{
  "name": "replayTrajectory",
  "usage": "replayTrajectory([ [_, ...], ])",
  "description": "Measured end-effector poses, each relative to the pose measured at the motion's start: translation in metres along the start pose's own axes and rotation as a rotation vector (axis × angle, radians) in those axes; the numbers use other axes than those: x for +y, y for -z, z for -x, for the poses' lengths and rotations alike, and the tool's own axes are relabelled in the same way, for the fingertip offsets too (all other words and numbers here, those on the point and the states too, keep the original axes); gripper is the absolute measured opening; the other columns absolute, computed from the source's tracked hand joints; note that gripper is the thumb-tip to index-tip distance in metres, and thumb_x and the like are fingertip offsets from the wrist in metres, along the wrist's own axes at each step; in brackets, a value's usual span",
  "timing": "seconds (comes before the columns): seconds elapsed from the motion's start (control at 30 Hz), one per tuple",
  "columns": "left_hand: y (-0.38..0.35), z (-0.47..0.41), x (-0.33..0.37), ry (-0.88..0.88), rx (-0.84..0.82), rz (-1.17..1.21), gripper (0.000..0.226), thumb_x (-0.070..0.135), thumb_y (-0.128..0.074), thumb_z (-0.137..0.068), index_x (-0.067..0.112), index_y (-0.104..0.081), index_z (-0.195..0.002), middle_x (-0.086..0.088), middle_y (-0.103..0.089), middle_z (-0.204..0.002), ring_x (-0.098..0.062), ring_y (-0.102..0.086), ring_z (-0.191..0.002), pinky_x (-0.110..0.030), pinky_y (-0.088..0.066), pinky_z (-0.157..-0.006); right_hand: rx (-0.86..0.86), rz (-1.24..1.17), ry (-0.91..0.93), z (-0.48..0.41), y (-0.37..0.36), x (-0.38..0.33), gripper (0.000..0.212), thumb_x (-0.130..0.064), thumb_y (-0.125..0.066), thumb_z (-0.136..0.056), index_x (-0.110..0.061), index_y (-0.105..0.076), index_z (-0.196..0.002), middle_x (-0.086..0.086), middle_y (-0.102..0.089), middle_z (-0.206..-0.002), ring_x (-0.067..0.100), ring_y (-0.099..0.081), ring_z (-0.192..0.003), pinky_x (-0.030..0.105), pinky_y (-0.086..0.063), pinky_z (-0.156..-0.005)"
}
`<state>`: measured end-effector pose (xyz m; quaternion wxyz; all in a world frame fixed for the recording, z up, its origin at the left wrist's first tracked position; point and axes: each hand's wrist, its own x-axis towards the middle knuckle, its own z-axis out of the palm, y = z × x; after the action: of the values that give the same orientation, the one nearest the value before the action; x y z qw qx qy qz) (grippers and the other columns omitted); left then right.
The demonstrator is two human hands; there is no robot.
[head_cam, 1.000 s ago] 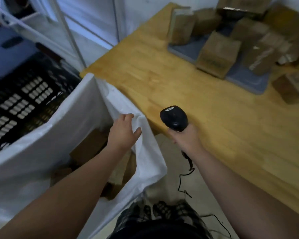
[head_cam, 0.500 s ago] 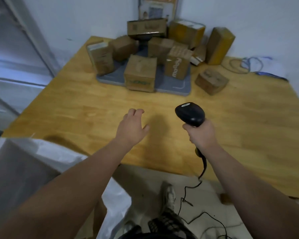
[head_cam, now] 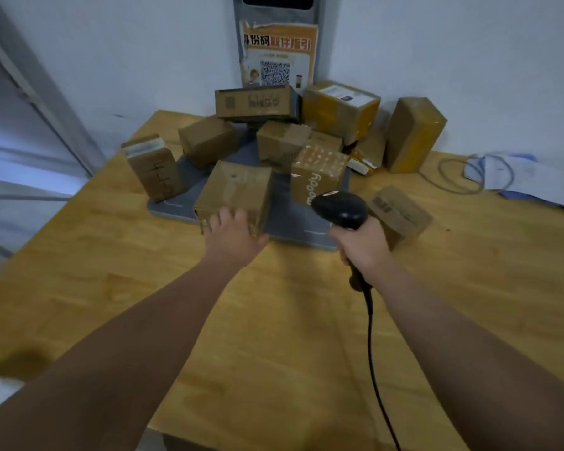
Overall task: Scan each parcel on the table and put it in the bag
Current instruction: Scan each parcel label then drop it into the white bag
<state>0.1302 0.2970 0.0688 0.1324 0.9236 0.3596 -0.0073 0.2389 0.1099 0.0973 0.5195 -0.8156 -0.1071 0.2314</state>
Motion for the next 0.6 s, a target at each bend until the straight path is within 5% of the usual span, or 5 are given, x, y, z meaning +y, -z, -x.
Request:
replayTrajectory([
  [0.23, -0.008, -0.075, -0.023, 0.245, -0.081, -0.004, 0.108, 0.088, -0.039, -0.071, 0.025, -0.009, -0.152, -0.021, 0.006, -0.159, -0.041, 0.006, -0.146, -0.055, -0.002, -0.117, -0.096, -0.063, -0.156, -0.065, -0.053, 0.011, 0.025, -0.013, -0.068, -0.083, -0.009, -0.055, -0.062, 0.006, -0.051, -0.054, 0.019, -0.049, -0.049, 0.032, -0.042, -0.054],
  [0.47, -0.003, -0.103, -0.024, 0.299, -0.346, -0.064, 0.125, 0.099, -0.025, -0.054, 0.032, 0.018, -0.151, -0.022, 0.031, -0.153, -0.043, 0.020, -0.143, -0.061, 0.004, -0.114, -0.097, -0.110, -0.265, -0.085, -0.079, 0.029, 0.023, -0.014, -0.070, -0.081, -0.006, -0.056, -0.065, 0.008, -0.050, -0.053, 0.020, -0.047, -0.044, 0.032, -0.041, -0.051],
  [0.6, 0.003, -0.104, -0.021, 0.293, -0.416, -0.123, 0.131, 0.097, -0.039, -0.057, 0.028, 0.023, -0.149, -0.023, 0.032, -0.152, -0.042, 0.024, -0.142, -0.064, 0.004, -0.111, -0.066, -0.119, -0.308, -0.076, -0.087, 0.031, 0.021, -0.015, -0.070, -0.079, -0.003, -0.059, -0.067, 0.009, -0.051, -0.052, 0.022, -0.049, -0.045, 0.034, -0.043, -0.055],
])
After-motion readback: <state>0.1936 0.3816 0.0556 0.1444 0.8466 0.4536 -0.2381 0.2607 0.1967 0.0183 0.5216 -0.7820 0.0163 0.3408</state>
